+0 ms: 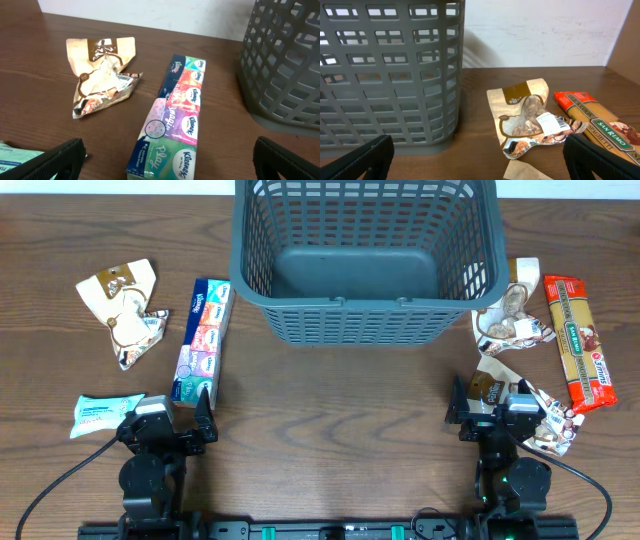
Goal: Pack container
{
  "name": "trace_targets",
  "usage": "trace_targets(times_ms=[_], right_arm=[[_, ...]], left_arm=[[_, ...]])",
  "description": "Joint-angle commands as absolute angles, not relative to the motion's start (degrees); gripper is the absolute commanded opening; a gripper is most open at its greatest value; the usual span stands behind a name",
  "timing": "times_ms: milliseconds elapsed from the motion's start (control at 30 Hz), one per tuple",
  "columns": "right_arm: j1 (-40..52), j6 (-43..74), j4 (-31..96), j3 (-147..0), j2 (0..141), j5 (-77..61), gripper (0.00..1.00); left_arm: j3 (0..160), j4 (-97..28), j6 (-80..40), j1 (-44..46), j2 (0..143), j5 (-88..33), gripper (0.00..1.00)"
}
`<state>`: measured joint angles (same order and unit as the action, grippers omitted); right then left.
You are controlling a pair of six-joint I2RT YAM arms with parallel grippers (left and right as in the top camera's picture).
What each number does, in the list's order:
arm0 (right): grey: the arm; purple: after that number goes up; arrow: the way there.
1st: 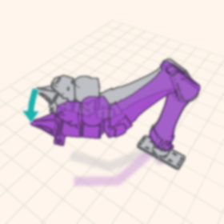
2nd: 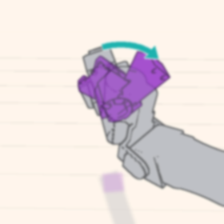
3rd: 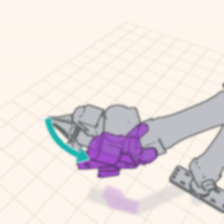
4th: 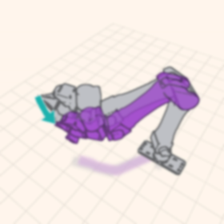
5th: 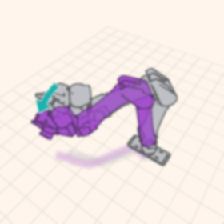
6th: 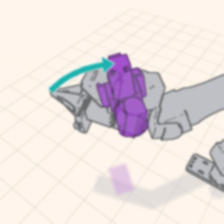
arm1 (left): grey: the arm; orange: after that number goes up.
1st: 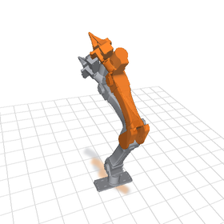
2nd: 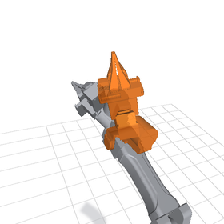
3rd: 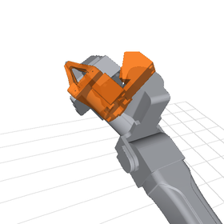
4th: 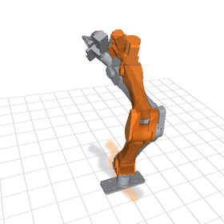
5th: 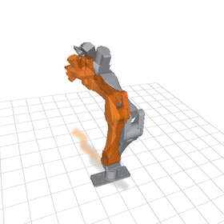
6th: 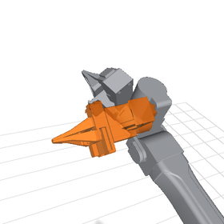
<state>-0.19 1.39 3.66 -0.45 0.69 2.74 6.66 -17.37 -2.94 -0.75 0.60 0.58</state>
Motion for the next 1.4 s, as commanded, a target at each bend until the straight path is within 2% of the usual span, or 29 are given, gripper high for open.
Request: trace_targets(times_ms=[0,200,367,500,733,900,1067,1267,1367], right_arm=[[0.4,0.58,3.16,-0.34,0.3,2.07,0.99],[0.4,-2.0,4.75,-5.89,0.32,2.98,0.99],[0.4,-5.19,13.76,-20.64,3.53,15.86,0.99],[0.4,-9.98,20.14,-36.73,13.47,25.19,0.99],[0.4,-10.46,38.17,-70.37,36.58,43.31,0.99],[0.4,-15.79,51.48,-85.19,47.46,40.64,0.99],[0.4,-17.63,61.82,-88.58,51.03,33.17,0.99],[-2.04,-14.28,59.24,-89.93,52.56,30.98,0.99],[-6.72,-19.16,57.82,-92.95,57.67,27.2,0.99]], left_arm=[[5.52,-18.09,-2.61,-1.1,0.23,0.4,0.99],[5.52,-18.09,-2.61,-1.1,0.23,0.43,0.99],[5.52,-18.09,-2.61,-1.1,0.23,0.4,0.99],[5.52,-18.09,-2.61,-1.1,0.23,0.4,0.99],[5.52,-18.09,-2.61,-1.1,0.23,0.43,0.99],[5.52,-18.09,-2.61,-1.1,0.23,0.4,0.99],[5.52,-18.09,-2.61,-1.1,0.23,0.4,0.99],[5.52,-18.09,-2.61,-1.1,0.23,0.43,0.99],[5.52,-18.09,-2.61,-1.1,0.23,0.4,0.99]])
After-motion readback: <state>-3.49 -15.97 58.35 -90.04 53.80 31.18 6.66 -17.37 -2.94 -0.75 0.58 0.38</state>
